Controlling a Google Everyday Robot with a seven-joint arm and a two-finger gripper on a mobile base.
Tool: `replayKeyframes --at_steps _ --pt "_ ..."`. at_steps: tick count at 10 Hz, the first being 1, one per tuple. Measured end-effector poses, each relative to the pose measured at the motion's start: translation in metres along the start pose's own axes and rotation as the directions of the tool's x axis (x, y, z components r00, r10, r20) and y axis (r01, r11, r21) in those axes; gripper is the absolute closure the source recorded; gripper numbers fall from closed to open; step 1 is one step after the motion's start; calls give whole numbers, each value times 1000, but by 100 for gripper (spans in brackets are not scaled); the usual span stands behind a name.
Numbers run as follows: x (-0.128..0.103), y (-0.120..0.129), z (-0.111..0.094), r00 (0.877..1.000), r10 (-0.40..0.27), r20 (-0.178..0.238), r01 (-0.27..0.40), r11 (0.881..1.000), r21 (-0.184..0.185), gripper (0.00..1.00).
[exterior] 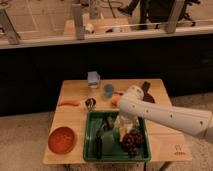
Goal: Place banana in metal cup
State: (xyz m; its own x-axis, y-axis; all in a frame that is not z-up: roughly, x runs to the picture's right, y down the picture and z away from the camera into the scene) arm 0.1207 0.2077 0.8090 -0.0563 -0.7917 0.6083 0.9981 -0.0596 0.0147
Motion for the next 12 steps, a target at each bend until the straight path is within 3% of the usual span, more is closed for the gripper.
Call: replayKeyframes --at_steps 2,7,10,12 --pt "1 -1 12 1000 -8 9 8 1000 -2 23" --pt "5 -7 30 1000 -20 20 21 999 -45 72" --pt "5 -4 28 1000 -5 9 6 999 -32 99" --pt "6 -4 7 1000 2 -27 -2 1000 10 100"
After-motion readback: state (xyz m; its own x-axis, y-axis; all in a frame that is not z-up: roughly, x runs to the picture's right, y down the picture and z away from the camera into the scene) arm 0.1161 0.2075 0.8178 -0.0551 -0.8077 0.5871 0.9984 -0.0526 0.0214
